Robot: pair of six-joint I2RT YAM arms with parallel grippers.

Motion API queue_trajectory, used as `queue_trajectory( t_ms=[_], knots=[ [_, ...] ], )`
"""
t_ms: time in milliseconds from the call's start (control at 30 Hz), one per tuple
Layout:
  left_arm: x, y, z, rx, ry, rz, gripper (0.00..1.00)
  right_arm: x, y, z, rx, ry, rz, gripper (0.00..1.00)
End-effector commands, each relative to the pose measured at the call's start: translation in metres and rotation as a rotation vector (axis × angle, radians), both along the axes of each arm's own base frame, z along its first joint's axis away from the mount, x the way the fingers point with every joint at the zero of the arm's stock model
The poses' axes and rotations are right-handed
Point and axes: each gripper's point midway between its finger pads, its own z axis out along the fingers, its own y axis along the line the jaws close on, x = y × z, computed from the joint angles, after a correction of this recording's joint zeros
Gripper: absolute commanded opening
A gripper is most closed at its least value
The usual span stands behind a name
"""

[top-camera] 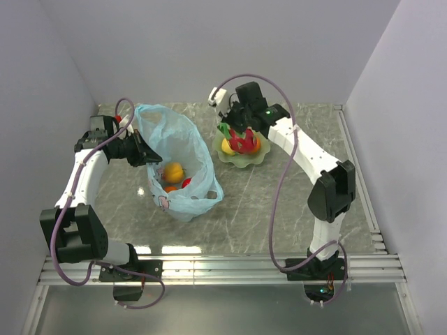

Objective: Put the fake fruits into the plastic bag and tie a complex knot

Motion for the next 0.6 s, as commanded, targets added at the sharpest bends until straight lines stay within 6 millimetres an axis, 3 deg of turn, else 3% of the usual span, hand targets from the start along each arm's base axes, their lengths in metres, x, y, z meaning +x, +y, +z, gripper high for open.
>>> queue_trajectory(
  t_ms=[0, 167, 200, 300, 367, 500, 567],
  knots=[
    [0.001, -0.003, 0.011, -0.027, -0.047, -0.005, 0.00, -0.002, -0.003, 0.123, 0.200, -0.207, -0.056, 0.00],
    [0.002, -0.003, 0.011, -0.033, -0.046, -0.007, 0.00, -0.025, 0.009, 0.211, 0.478, -0.262, -0.039, 0.00],
    [0.002, -0.004, 0.010, -0.037, -0.041, -0.007, 0.00, -0.038, 0.016, 0.233, 0.547, -0.266, 0.012, 0.00],
    [0.002, -0.005, 0.010, -0.050, -0.041, -0.010, 0.00, -0.066, 0.037, 0.268, 0.710, -0.211, 0.123, 0.00],
    [0.003, -0.005, 0.009, -0.055, -0.037, -0.007, 0.00, -0.085, 0.054, 0.283, 0.800, -0.158, 0.200, 0.00],
    [0.004, -0.006, 0.009, -0.072, -0.036, -0.003, 0.00, -0.109, 0.096, 0.281, 0.872, -0.056, 0.272, 0.00],
    [0.004, -0.006, 0.010, -0.074, -0.036, 0.000, 0.00, -0.122, 0.123, 0.267, 0.883, 0.011, 0.304, 0.00]
  ],
)
